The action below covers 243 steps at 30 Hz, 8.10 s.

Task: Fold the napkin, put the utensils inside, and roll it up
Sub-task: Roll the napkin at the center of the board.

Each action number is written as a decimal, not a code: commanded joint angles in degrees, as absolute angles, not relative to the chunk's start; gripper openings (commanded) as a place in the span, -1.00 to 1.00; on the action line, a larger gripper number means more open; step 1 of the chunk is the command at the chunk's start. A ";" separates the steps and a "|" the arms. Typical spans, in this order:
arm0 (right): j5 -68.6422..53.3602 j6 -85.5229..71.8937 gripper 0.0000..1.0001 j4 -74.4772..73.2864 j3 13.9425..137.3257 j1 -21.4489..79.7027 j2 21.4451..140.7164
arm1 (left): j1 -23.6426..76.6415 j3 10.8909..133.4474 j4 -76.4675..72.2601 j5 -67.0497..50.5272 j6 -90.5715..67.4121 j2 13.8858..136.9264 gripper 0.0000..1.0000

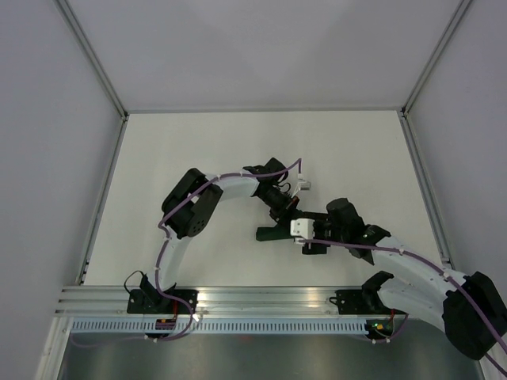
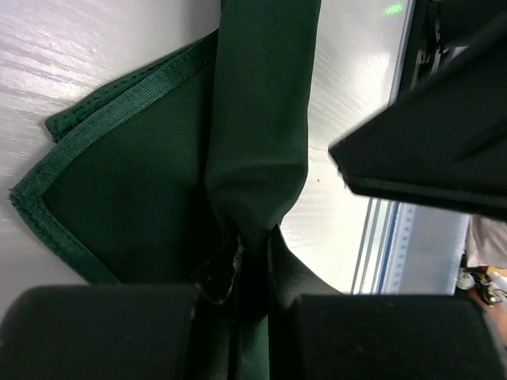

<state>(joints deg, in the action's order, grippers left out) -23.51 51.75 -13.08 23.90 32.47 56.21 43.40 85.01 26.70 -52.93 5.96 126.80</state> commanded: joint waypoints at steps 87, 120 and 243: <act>-37.70 60.91 -0.45 -50.54 65.13 23.29 113.55 | 74.09 41.31 -32.35 19.96 29.71 102.04 0.17; -38.58 41.23 0.54 -36.65 62.58 15.04 90.37 | 66.10 49.39 -8.80 -2.72 15.65 104.15 -0.95; -37.27 42.03 0.06 -31.48 60.57 7.47 96.25 | 53.45 70.75 14.49 -22.91 23.12 112.32 -0.95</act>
